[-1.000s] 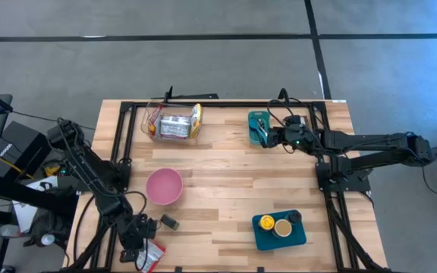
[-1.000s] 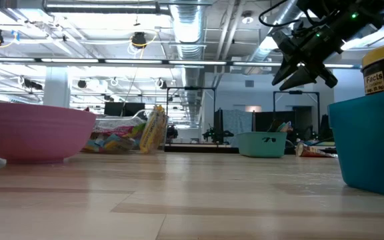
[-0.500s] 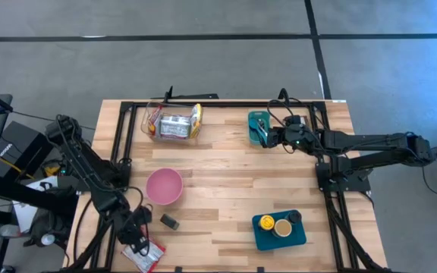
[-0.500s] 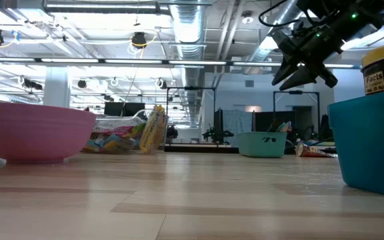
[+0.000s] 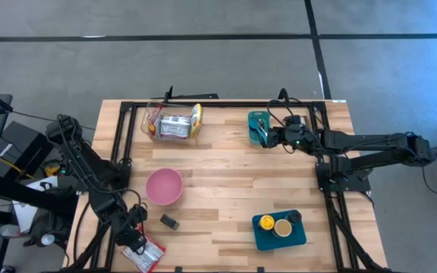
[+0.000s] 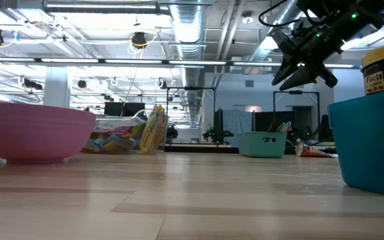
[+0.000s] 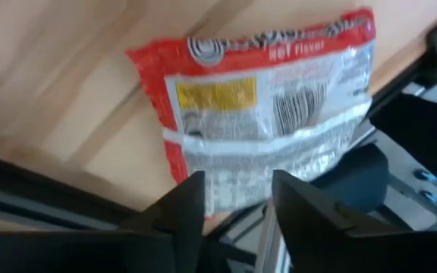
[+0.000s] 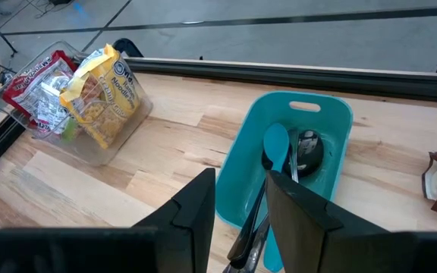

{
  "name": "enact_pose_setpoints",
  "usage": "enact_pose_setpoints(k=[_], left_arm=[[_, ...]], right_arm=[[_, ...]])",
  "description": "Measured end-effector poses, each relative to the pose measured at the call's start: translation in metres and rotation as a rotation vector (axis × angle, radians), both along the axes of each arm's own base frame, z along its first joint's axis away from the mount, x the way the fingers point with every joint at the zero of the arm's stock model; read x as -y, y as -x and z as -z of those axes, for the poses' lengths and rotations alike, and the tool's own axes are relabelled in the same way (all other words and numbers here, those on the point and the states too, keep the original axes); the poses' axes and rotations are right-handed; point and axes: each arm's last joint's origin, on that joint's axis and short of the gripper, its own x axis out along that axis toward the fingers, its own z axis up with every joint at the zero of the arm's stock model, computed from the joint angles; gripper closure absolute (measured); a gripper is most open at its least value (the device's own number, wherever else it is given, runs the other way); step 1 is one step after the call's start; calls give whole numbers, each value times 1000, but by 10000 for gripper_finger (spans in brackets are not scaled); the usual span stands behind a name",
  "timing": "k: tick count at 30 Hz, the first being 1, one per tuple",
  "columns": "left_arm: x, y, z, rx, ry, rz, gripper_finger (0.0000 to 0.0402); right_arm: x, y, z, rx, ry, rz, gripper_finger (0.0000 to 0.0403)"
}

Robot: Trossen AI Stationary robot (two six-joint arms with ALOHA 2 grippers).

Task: Pick & Place Food Item
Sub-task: Put the orange noodle pack into the transparent bin

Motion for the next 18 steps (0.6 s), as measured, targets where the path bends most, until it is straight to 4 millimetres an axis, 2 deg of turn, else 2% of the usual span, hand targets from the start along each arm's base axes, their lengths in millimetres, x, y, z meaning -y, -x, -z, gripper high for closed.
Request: enact_pose_setpoints(k=[8,18], left_arm=[[-6,3,17,19,-10,-47,197],[-10,6,38,67,83,-62,184]], right_arm=[[0,0,0,-1,0,0,290],[0,0,0,0,0,-1,290]])
